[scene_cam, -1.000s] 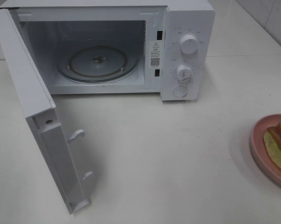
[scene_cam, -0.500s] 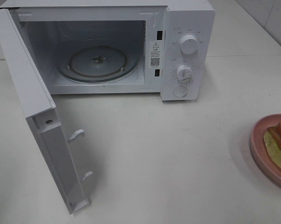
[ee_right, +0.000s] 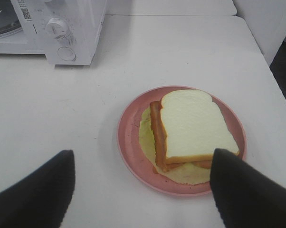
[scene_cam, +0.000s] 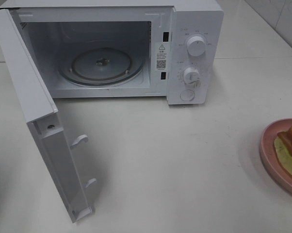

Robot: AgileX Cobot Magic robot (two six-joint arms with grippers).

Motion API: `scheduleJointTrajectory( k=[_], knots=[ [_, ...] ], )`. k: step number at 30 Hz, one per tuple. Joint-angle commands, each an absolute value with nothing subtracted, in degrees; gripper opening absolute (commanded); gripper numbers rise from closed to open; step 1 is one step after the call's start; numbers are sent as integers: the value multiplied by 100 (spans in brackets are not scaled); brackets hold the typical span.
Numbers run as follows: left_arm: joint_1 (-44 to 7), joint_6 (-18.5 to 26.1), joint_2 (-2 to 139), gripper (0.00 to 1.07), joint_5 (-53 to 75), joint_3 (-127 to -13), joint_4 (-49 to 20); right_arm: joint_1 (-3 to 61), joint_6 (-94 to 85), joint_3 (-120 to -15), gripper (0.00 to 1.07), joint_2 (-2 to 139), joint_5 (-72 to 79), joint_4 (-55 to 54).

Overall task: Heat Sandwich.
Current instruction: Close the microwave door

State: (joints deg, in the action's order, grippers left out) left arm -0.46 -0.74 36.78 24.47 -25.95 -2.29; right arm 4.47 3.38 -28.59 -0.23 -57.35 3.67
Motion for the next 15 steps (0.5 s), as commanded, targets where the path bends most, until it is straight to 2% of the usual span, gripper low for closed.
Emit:
scheduleJointTrajectory(
  k=[1, 3, 6, 7, 11, 15],
  knots=[
    [-29, -57, 4211, 0, 900, -2126, -223, 407, 327, -2853, 75, -183, -5701, 384],
    [-29, -57, 4349, 0, 533, -2011, -218, 407, 327, -2853, 75, -183, -5701, 384],
    [-29, -57, 4893, 0, -928, -1610, 0, 407, 327, -2853, 75, -183, -5701, 384],
    [-29, -57, 4893, 0, -928, -1610, 0, 407, 327, -2853, 75, -183, -5701, 384],
    [-29, -80, 5707, 0, -2653, -1381, 401, 407, 327, -2853, 75, -183, -5701, 384],
    [-29, -103, 6360, 0, -3380, -1381, 647, 407, 327, -2853, 75, -183, -5701, 384]
  ],
)
